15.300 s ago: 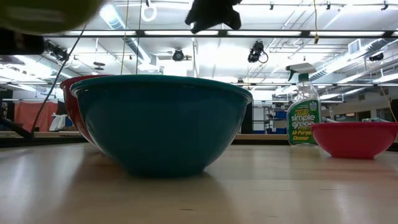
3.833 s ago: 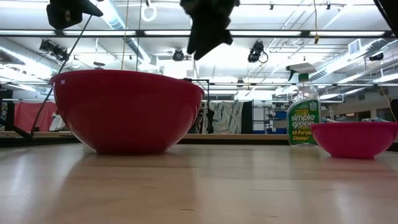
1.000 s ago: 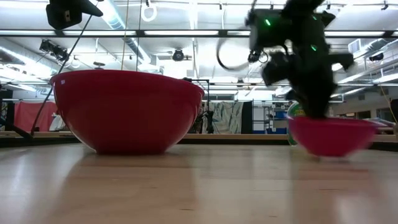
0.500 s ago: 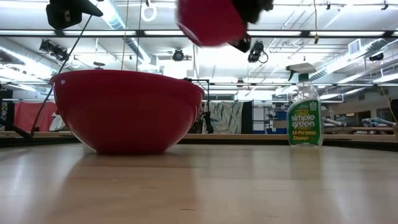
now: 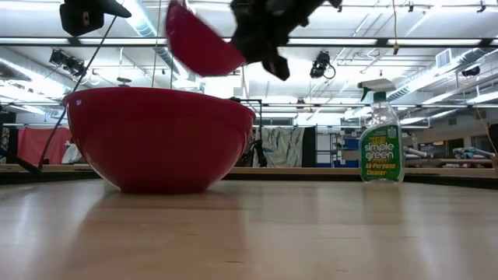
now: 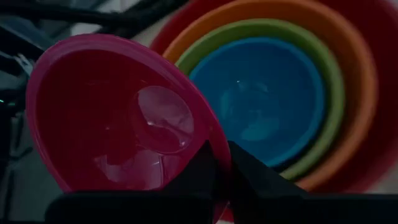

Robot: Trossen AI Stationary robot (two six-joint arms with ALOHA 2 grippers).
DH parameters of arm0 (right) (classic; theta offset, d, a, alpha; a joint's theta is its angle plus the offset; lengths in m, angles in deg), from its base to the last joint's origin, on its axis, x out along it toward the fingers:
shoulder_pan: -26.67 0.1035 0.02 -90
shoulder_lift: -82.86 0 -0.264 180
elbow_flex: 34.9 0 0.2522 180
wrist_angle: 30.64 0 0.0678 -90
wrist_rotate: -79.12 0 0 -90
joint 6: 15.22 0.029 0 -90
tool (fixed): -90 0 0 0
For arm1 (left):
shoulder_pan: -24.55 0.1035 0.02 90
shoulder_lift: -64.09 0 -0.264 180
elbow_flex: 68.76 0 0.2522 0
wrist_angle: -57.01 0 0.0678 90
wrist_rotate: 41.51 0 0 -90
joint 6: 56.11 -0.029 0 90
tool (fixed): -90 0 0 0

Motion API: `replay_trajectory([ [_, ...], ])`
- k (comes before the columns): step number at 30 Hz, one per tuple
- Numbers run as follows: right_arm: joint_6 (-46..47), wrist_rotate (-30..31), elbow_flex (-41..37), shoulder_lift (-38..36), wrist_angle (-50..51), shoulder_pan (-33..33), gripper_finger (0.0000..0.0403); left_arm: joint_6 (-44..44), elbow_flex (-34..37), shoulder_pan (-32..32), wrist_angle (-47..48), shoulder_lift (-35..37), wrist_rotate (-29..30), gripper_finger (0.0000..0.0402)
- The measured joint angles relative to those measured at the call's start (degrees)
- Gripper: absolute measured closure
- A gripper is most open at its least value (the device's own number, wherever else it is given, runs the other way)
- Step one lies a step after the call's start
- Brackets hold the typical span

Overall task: Nest bowls inside each other
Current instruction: Stack the pink bowl on top of the blue bowl

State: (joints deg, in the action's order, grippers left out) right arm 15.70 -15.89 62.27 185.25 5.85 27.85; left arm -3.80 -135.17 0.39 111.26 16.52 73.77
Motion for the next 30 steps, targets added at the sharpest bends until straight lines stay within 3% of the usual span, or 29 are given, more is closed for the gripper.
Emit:
replay_trajectory([
  [9, -0.9, 10.2, 17.2, 13.7, 9.5, -0.3, 0.0372, 0.0, 0.0, 0.0, -0.9, 0.0, 0.0, 0.0276],
  [14, -2.4, 10.5, 24.1, 19.5, 12.3, -1.8, 0.0372, 0.7, 0.0, 0.0, -0.9, 0.0, 0.0, 0.0276],
  [24, -2.9, 4.5, 26.4, 25.2, 16.0, -3.3, 0.0371, 1.1, 0.0, 0.0, -1.5, 0.0, 0.0, 0.0276],
  [30, -4.9, 6.1, 26.4, 26.0, 19.4, -2.9, 0.0371, 1.1, 0.0, 0.0, -1.4, 0.0, 0.0, 0.0276],
])
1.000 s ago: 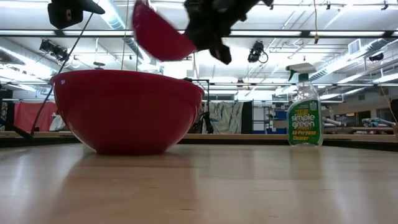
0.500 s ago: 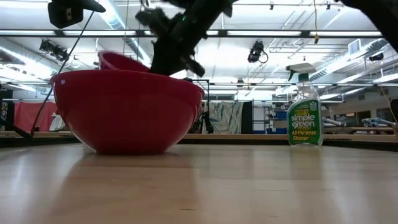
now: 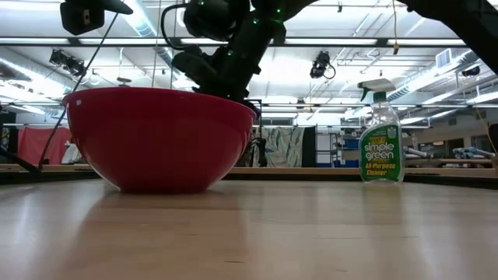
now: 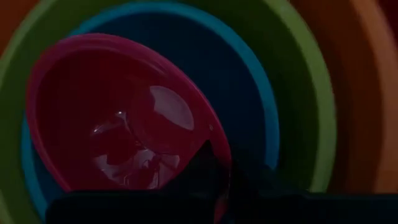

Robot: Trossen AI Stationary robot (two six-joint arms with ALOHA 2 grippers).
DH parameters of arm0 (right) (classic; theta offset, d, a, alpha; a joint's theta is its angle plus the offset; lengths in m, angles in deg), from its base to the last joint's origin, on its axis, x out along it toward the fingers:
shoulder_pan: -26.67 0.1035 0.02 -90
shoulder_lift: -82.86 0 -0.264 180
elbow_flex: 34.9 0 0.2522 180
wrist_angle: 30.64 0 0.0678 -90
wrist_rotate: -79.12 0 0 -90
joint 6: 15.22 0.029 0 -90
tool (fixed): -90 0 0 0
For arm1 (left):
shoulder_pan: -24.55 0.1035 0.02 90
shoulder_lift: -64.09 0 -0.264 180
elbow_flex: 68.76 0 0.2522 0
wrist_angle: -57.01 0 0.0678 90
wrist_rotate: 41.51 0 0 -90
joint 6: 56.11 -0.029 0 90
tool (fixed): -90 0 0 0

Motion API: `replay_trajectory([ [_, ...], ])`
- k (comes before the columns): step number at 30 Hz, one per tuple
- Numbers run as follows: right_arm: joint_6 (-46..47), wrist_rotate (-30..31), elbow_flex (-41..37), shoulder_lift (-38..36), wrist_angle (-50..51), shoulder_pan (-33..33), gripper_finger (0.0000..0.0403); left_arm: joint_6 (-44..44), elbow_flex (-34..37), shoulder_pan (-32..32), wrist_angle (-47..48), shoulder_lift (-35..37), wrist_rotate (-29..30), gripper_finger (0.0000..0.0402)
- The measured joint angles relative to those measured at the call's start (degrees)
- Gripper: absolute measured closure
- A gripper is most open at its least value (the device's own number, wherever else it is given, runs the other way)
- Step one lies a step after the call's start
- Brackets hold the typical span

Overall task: Nest bowls inside each other
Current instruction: Stack the pink bowl on top of the blue bowl, then return to Home Position

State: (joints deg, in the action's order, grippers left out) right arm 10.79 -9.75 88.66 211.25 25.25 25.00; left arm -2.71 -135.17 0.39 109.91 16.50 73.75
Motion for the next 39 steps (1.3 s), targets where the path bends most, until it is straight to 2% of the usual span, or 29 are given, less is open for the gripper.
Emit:
replay_trajectory([
  [3, -0.5, 1.3, 0.0, 0.0, 0.5, 0.0, 0.0371, 0.0, 0.0, 0.0, 0.0, 0.0, 0.0, 0.0276],
  [7, -1.0, -0.3, 0.0, 0.0, 0.3, -0.2, 0.0367, 0.0, 0.0, 0.0, 0.0, 0.0, 0.0, 0.0276],
  [17, -2.2, -2.3, 0.0, 0.0, 0.2, -0.3, 0.031, -0.1, 0.0, 0.0, 0.0, 0.0, 0.0, 0.0276],
  [25, -3.3, -0.4, 0.0, -0.2, 0.4, -0.3, 0.0308, 0.0, 0.0, 0.0, 0.0, 0.0, 0.0, 0.0276],
  [34, -3.7, 3.7, 4.8, -0.3, 5.8, 0.1, 0.0309, 0.0, 0.0, 0.0, 0.0, 0.0, 0.0, 0.0276],
  [39, -3.7, 3.8, 5.9, -0.3, 8.2, -0.3, 0.0309, 0.0, 0.0, 0.0, 0.0, 0.0, 0.0, 0.0276],
])
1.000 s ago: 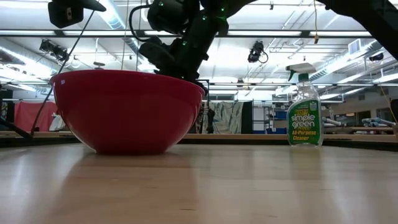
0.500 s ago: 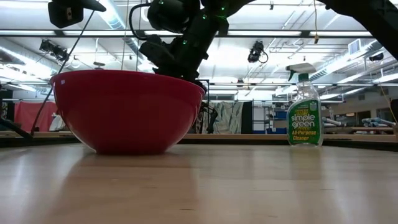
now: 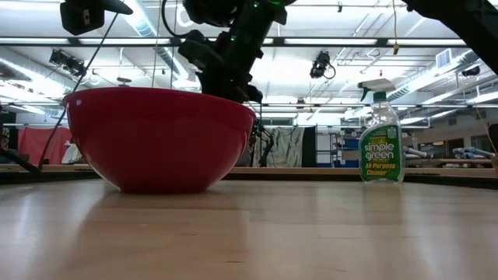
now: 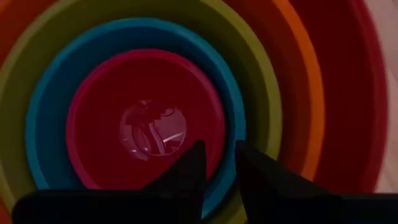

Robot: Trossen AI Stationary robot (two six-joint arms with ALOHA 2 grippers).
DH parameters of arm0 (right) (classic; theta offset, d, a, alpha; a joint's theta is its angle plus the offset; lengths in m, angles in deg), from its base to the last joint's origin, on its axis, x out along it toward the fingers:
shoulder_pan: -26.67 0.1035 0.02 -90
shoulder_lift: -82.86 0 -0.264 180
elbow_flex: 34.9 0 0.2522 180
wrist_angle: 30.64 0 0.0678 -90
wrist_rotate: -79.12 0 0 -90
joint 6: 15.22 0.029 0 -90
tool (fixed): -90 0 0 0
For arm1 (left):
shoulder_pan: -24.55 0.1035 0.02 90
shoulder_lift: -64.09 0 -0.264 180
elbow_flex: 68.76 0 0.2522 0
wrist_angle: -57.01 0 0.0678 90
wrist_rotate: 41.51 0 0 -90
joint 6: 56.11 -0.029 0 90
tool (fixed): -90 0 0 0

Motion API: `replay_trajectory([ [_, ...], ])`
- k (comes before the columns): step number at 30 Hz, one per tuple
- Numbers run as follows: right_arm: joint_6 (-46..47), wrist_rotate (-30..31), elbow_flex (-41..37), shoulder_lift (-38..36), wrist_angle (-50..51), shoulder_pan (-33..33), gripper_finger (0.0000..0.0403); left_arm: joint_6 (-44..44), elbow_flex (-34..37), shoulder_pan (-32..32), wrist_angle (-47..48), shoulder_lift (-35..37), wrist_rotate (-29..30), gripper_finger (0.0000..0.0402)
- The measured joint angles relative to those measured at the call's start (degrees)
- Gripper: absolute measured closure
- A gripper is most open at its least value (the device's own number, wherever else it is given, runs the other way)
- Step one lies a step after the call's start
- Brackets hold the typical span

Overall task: Nest bowls inside each other
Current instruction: Return to Home Position

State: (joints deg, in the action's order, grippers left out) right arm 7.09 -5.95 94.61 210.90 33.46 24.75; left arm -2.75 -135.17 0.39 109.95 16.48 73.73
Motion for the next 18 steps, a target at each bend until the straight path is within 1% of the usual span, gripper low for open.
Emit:
replay_trajectory([
  [4, 0.0, -0.5, 1.6, 0.0, 2.9, -0.6, 0.0309, -0.1, 0.0, 0.0, 0.0, 0.0, 0.0, 0.0276],
  [9, -2.1, -4.6, 3.0, -1.4, 5.0, -1.2, 0.0309, -2.0, 0.0, -0.6, 0.3, 0.1, -0.3, 0.0276],
  [13, -6.1, -3.1, 3.0, -6.1, 4.8, -1.3, 0.0309, -5.5, 0.0, -1.1, 0.8, 2.5, -0.7, 0.0276],
  [15, -8.2, -2.6, 3.0, -8.9, 4.1, -1.3, 0.0309, -7.3, 0.1, -1.1, 1.4, 4.7, 0.1, 0.0277],
  [18, -10.2, -2.6, 1.0, -13.0, 0.9, -1.3, 0.0309, -10.5, 1.3, -1.0, 1.2, 8.6, 2.2, 0.0285],
])
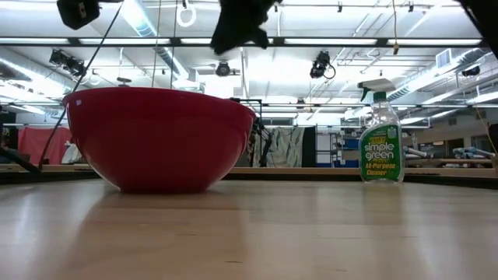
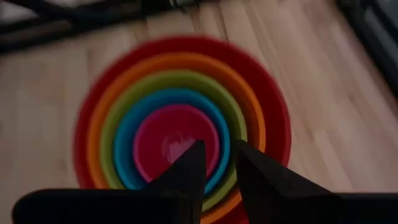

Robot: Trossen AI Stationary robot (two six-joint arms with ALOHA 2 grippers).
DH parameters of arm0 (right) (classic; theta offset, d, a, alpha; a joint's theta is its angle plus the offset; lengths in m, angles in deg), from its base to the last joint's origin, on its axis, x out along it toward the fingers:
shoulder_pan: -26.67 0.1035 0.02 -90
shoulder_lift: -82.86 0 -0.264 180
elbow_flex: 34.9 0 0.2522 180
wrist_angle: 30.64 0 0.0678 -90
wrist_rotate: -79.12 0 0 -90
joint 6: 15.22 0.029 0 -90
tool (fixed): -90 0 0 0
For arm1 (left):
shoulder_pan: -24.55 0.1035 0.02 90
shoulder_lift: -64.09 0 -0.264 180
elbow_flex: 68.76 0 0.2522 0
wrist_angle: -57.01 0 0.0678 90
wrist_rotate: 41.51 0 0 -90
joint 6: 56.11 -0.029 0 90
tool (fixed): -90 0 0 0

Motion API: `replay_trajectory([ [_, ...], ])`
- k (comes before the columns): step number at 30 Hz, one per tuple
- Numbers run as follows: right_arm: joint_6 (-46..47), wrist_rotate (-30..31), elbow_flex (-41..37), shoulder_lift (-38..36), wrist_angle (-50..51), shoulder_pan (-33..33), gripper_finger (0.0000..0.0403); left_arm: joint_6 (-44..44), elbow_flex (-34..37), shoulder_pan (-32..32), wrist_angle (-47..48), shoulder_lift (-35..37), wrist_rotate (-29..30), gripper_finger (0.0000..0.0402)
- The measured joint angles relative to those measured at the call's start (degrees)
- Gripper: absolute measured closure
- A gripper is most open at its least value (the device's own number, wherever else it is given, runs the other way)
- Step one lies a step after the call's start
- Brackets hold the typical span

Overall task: Nest bowls inside each other
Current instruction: Return to Home Position

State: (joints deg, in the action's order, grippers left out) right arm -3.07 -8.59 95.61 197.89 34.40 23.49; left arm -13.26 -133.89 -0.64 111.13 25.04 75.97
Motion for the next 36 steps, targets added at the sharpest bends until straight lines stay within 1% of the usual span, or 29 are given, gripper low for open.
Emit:
replay_trajectory([
  [4, -1.9, -0.7, -6.6, -5.9, -7.9, -0.4, 0.0309, -2.8, 2.5, 0.5, -2.5, 4.2, 3.3, 0.0302],
  [9, -2.5, -0.9, -20.4, -13.7, -21.9, -1.5, 0.0309, -3.6, 6.5, 2.4, -4.9, 7.6, 5.9, 0.0334],
  [11, -1.0, -1.3, -26.6, -16.9, -28.0, -2.3, 0.0309, -3.7, 8.4, 3.4, -7.3, 8.8, 6.7, 0.0348],
  [14, 2.1, -3.7, -35.6, -21.6, -36.8, -4.1, 0.0309, -4.6, 11.8, 5.2, -11.7, 10.1, 7.1, 0.0368],
  [19, 5.5, -5.1, -49.1, -28.3, -47.0, -7.0, 0.0309, -4.8, 17.3, 8.4, -17.5, 12.6, 7.1, 0.0395],
  [23, 9.0, -8.2, -58.1, -33.7, -53.3, -9.2, 0.0311, -4.7, 21.7, 10.8, -21.6, 15.6, 6.7, 0.0398],
  [30, 12.0, -8.4, -70.7, -43.8, -57.8, -12.1, 0.0325, -4.0, 26.0, 14.6, -22.9, 22.6, 6.3, 0.0399],
  [36, 16.4, -8.5, -82.9, -52.7, -67.2, -16.1, 0.0327, -4.9, 27.9, 18.3, -22.7, 27.7, 6.3, 0.0399],
])
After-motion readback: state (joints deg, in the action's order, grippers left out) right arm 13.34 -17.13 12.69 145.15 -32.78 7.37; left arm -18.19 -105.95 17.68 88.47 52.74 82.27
